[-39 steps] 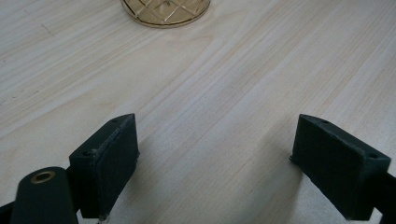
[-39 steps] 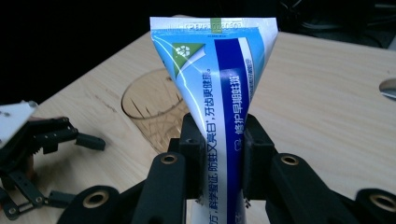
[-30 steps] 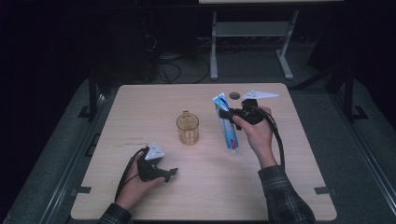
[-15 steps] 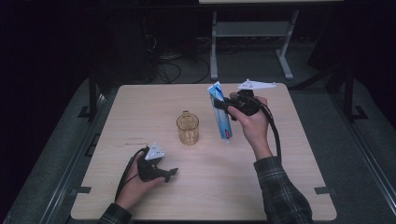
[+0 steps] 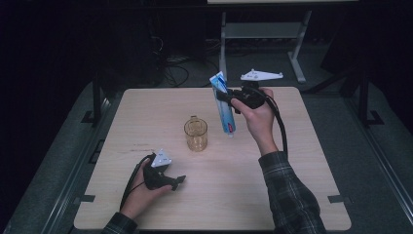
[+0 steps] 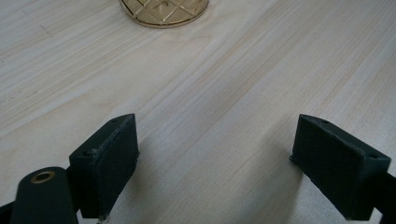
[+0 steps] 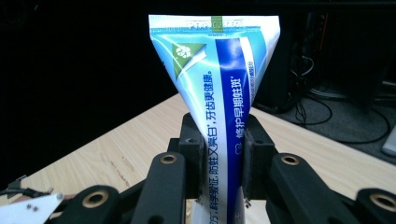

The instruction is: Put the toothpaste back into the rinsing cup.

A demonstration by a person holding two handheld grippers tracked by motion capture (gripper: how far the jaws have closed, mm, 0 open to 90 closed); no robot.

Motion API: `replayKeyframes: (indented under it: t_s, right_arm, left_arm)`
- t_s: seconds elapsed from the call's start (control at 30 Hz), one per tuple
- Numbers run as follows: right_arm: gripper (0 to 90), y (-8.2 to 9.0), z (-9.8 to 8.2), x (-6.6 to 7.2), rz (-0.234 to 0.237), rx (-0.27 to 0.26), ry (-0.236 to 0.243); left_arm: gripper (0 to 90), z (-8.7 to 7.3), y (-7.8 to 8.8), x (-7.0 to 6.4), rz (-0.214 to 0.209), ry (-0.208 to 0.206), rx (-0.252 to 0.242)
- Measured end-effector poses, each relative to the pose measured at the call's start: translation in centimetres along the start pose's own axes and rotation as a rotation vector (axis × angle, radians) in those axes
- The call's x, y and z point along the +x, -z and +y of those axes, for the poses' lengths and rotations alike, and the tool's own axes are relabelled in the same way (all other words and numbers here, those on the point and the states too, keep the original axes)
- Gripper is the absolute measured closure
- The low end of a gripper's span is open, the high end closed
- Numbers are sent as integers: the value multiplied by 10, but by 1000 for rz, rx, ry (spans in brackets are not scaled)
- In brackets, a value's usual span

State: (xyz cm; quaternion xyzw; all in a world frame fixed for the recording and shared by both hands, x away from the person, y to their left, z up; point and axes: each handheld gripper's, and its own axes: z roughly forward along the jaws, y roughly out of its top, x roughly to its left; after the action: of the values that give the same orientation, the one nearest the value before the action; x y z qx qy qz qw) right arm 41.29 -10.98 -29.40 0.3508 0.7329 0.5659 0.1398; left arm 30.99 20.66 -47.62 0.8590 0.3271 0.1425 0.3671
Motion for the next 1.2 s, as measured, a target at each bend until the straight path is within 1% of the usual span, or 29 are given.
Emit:
replayKeyframes:
  t_s: [0.17, 0.23, 0.37, 0.53, 0.67, 0.8, 1.2]
  right_arm:
    - [736, -8, 11, 4, 5, -6, 15]
    - [735, -10, 13, 5, 6, -7, 16]
    - [735, -20, 22, 9, 16, -25, 19]
    - [734, -29, 31, 14, 21, -30, 36]
    - [733, -38, 36, 18, 26, -34, 40]
    - [733, -45, 37, 22, 38, -35, 45]
    - [732, -66, 32, 28, 62, -23, 46]
  left_arm:
    - [136, 0, 0, 0, -2, 0, 1]
    - [136, 0, 0, 0, -2, 0, 2]
    - [136, 0, 0, 0, -3, 2, 1]
    - [136, 0, 0, 0, -3, 1, 2]
    - [136, 0, 0, -1, -5, 2, 2]
    - [136, 0, 0, 0, -6, -1, 2]
    - [136, 0, 0, 0, -9, -3, 1]
